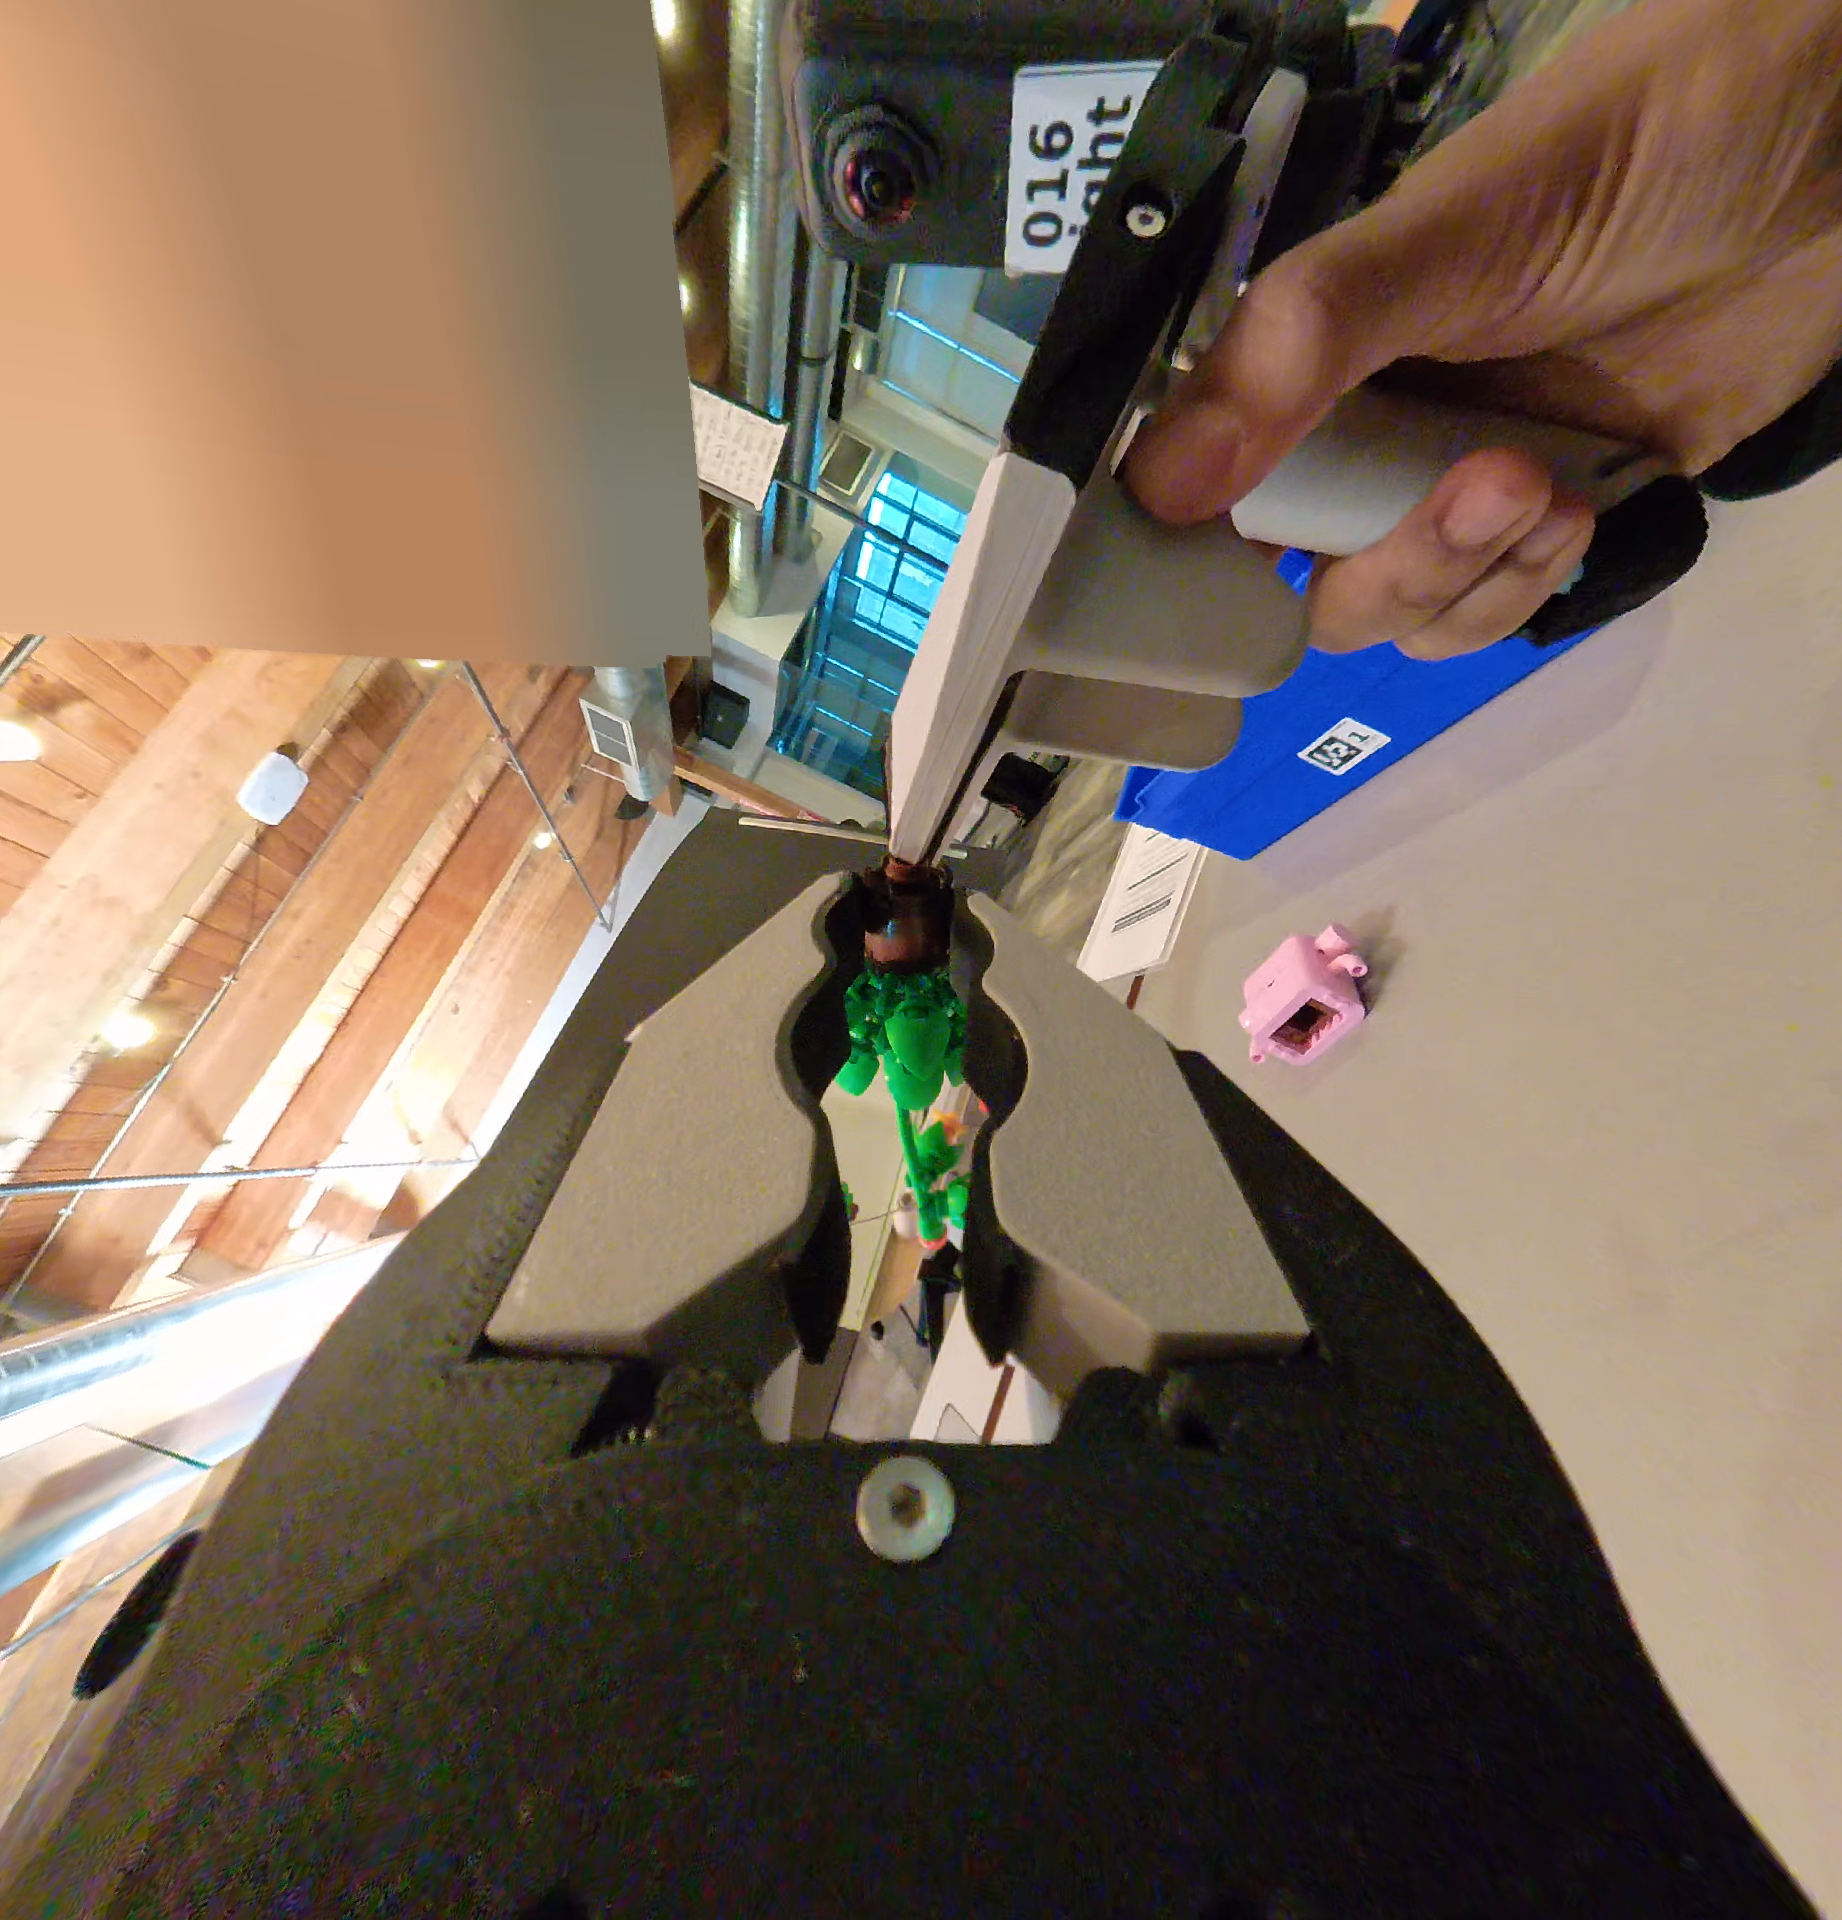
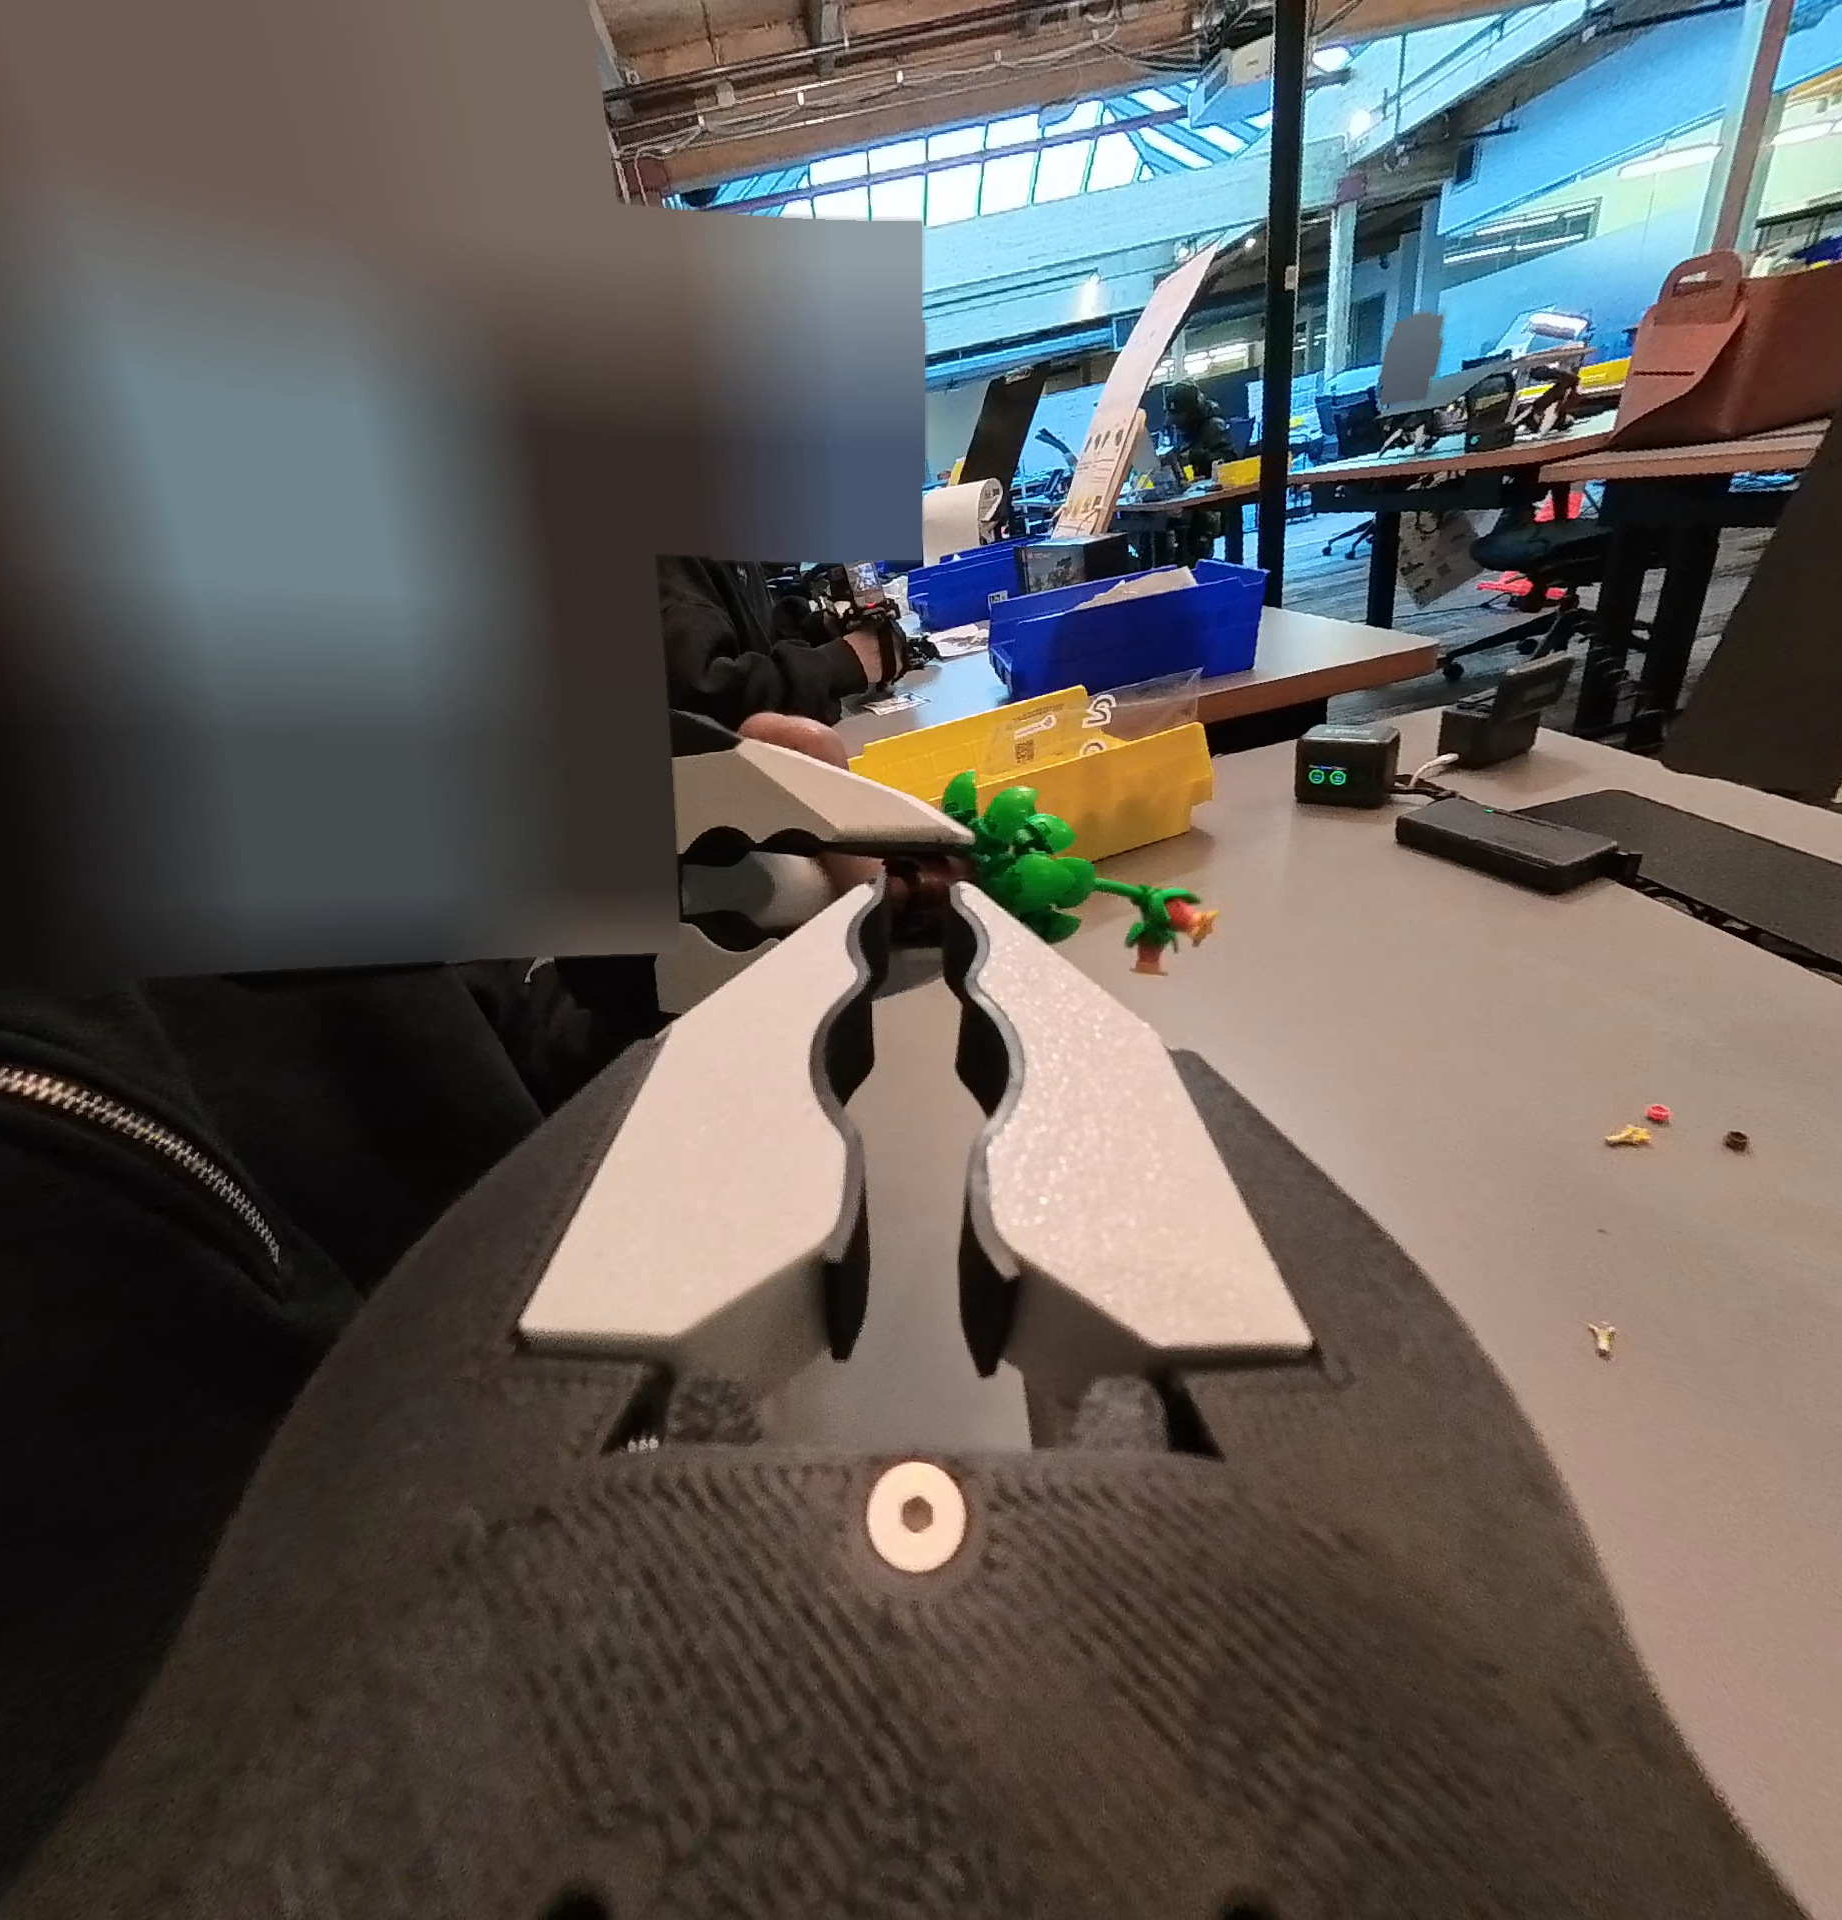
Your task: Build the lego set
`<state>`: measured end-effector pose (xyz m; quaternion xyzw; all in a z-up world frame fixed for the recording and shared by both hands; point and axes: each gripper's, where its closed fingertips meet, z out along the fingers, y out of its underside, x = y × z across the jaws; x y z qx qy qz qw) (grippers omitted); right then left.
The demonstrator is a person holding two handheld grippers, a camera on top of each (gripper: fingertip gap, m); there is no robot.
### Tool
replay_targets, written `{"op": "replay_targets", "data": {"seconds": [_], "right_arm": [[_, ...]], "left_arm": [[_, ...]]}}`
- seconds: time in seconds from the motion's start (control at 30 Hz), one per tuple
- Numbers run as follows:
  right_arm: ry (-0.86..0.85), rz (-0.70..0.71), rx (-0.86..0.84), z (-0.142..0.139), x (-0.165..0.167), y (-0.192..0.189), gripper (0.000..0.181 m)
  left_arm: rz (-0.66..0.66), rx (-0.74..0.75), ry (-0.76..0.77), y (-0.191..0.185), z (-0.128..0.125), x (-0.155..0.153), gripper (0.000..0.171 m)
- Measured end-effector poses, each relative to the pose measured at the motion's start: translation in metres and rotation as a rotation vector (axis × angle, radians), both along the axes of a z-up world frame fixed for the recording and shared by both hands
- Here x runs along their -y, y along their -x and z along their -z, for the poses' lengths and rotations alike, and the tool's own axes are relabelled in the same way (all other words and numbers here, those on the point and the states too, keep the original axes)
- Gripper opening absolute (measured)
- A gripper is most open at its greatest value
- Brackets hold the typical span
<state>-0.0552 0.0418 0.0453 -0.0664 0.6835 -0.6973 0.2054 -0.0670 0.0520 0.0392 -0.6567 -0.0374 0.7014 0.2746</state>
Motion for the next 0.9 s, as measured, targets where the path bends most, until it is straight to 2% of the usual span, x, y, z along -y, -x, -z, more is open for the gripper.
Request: {"op": "replay_targets", "data": {"seconds": [0.23, 0.37, 0.47, 0.53, 0.67, 0.73, 0.83, 0.9], "right_arm": [[-0.016, 0.048, -0.025, 0.004, 0.003, 0.005, 0.007], [-0.053, 0.197, -0.145, 0.014, 0.010, 0.022, 0.004], [0.012, 0.281, -0.224, 0.005, 0.008, 0.027, 0.016], [0.038, 0.332, -0.301, 0.001, 0.005, 0.029, 0.018], [0.027, 0.440, -0.558, 0.009, 0.005, 0.036, 0.031], [0.016, 0.454, -0.675, 0.016, 0.006, 0.036, 0.037], [0.010, 0.443, -0.779, 0.023, 0.004, 0.032, 0.037], [0.018, 0.397, -0.768, 0.023, 0.000, 0.027, 0.033]], "left_arm": [[-0.020, 0.021, -0.008, 0.004, 0.003, 0.003, 0.011], [-0.008, 0.139, -0.075, 0.021, 0.018, 0.012, 0.013], [0.036, 0.309, -0.242, 0.036, 0.038, 0.022, 0.013], [0.113, 0.450, -0.434, 0.042, 0.045, 0.026, 0.013], [0.469, 0.836, -0.980, 0.036, 0.033, 0.021, 0.013], [0.611, 1.034, -1.167, 0.032, 0.031, 0.023, 0.013], [0.666, 1.187, -1.233, 0.028, 0.041, 0.022, 0.013], [0.725, 1.287, -1.230, 0.020, 0.043, 0.014, 0.013]]}}
